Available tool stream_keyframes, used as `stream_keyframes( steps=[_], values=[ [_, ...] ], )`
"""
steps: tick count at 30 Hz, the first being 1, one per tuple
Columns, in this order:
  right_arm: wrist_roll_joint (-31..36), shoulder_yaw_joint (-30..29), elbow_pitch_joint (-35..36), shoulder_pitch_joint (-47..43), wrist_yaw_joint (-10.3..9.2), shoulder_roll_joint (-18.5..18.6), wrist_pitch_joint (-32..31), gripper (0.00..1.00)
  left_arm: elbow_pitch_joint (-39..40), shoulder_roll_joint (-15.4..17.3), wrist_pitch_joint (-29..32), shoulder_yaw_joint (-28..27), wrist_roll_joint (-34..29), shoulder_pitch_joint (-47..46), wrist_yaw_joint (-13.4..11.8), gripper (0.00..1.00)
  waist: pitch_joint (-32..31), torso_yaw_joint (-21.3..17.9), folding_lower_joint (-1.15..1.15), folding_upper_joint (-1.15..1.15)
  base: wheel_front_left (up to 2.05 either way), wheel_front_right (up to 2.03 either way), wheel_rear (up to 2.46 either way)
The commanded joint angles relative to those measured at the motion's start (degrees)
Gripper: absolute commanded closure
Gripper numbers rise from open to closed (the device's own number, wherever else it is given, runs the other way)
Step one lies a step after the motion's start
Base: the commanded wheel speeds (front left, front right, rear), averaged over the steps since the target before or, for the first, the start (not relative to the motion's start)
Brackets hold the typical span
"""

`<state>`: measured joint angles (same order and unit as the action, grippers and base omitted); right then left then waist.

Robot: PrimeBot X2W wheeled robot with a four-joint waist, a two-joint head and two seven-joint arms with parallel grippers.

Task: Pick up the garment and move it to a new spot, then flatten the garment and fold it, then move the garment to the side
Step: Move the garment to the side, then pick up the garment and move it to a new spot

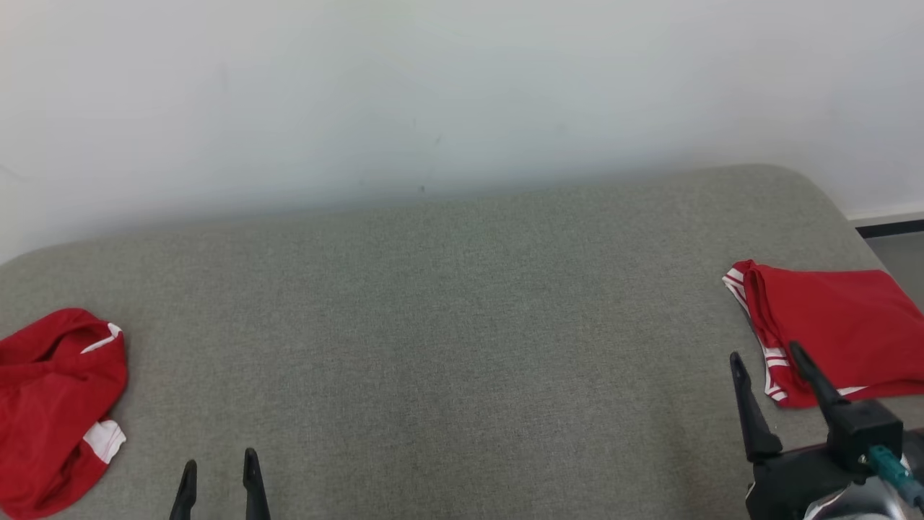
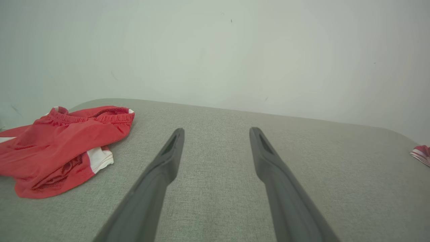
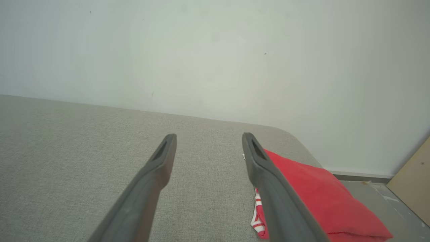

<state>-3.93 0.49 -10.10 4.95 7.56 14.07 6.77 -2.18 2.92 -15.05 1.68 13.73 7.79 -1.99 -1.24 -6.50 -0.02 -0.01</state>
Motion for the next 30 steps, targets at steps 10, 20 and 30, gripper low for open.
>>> stream_keyframes(
  steps=[10, 20, 30],
  values=[
    [1.0, -1.7, -4.7, -3.8, -0.17, -5.5, 5.2, 0.00, -7.0, 0.0, -0.2, -0.9, -0.9, -0.4, 0.4, 0.00, -2.9, 0.1, 0.02, 0.01, 0.00, 0.00, 0.00],
    [1.6, -3.3, -8.1, -4.8, -0.17, -7.4, 7.1, 0.00, -12.2, 0.0, -0.2, -1.0, -0.6, -1.5, 1.4, 0.00, -3.6, 0.4, 0.02, 0.01, 0.00, 0.00, 0.00],
    [0.5, -2.9, -9.6, -4.6, -0.17, -7.9, 7.4, 0.00, -12.1, 0.0, -0.2, -1.6, -1.1, -1.9, 1.1, 0.00, -3.4, 0.7, 0.02, 0.01, 0.00, 0.00, 0.00]
  ],
)
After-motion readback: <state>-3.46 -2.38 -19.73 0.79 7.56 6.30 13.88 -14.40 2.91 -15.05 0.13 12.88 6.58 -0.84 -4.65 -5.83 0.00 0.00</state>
